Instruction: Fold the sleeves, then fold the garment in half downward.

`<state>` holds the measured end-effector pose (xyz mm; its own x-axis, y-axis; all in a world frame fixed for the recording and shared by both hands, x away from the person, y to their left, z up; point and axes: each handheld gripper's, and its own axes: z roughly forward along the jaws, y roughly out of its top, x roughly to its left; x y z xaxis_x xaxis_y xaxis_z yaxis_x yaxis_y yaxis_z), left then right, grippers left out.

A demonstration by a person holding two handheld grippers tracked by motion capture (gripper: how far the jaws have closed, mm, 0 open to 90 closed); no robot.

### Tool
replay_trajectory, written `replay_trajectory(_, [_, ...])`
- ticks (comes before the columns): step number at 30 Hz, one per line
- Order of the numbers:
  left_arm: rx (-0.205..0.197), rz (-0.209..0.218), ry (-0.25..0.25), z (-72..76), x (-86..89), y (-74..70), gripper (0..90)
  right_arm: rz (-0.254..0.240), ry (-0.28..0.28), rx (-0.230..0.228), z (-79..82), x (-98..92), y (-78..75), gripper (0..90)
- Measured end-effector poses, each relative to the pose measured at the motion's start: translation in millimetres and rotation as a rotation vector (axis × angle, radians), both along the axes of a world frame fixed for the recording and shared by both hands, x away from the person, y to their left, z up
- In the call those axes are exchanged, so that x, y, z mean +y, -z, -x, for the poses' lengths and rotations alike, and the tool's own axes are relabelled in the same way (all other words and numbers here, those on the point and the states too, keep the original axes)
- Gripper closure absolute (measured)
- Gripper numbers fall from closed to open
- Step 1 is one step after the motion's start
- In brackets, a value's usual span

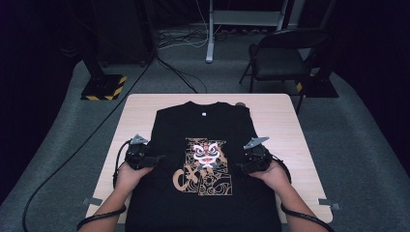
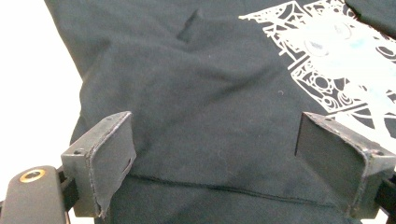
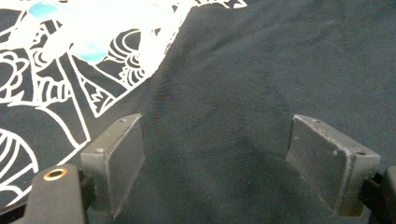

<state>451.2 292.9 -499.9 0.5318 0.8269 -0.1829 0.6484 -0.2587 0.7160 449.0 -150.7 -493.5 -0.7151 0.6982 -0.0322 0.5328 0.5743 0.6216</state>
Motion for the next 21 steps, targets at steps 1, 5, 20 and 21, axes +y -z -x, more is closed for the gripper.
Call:
replay_trajectory(1, [0.013,-0.003,0.003,-0.9,-0.4,0.4,11.7,-0.005,0.005,-0.001,0.3,-0.8,-0.2,17.9])
replay_trajectory(5, [0.021,-0.033,0.009,-3.1,-6.6,-0.9,10.8,-0.016,0.022,0.01,1.3,-6.3,1.4,18.5])
replay_trajectory(20, [0.042,-0.078,0.076,-8.9,-20.1,11.0,14.6,-0.037,0.092,0.043,-4.4,-14.6,5.5,22.2])
replay_trajectory(21, [0.04,-0.084,0.079,-8.0,-20.3,11.3,14.8,-0.042,0.093,0.045,-6.4,-13.8,5.7,22.8])
